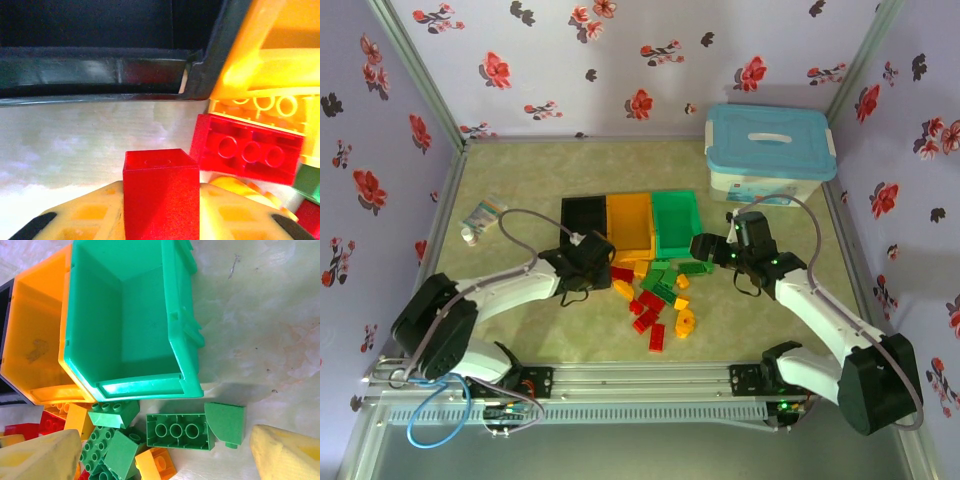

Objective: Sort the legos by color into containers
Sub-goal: Pick up the lego from the center of the table, then place the lego in the container.

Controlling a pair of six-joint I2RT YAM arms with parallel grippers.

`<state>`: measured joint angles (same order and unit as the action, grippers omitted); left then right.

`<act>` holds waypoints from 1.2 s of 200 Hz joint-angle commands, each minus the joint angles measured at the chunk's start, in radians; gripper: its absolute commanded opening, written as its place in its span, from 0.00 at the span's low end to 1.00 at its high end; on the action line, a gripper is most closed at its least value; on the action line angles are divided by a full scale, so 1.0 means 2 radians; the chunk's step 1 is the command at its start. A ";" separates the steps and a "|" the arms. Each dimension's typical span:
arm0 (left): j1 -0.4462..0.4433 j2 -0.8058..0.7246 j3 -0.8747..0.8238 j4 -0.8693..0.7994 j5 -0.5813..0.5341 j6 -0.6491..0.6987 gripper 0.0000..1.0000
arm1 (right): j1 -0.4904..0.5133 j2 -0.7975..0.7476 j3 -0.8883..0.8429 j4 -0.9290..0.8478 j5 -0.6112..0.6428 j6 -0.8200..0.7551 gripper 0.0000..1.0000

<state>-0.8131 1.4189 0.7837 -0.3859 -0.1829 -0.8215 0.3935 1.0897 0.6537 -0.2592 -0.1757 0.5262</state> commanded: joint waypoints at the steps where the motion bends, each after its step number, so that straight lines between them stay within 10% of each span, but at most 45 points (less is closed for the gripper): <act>1: -0.005 -0.040 0.022 -0.034 -0.029 0.006 0.25 | 0.006 -0.006 0.000 0.012 0.012 0.008 0.88; 189: 0.136 0.066 0.172 -0.019 -0.021 0.131 0.26 | 0.067 0.001 -0.001 0.009 0.037 0.019 0.87; 215: 0.137 0.072 0.184 -0.027 -0.020 0.130 0.62 | 0.071 0.005 0.006 0.008 0.036 0.016 0.87; 240: 0.132 0.058 0.184 -0.031 -0.017 0.127 0.73 | 0.074 0.009 0.011 0.005 0.037 0.013 0.87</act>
<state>-0.5449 1.5543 1.1217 -0.4240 -0.2272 -0.5812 0.5301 1.0981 0.6537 -0.2527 -0.1257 0.5541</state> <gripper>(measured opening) 0.701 0.871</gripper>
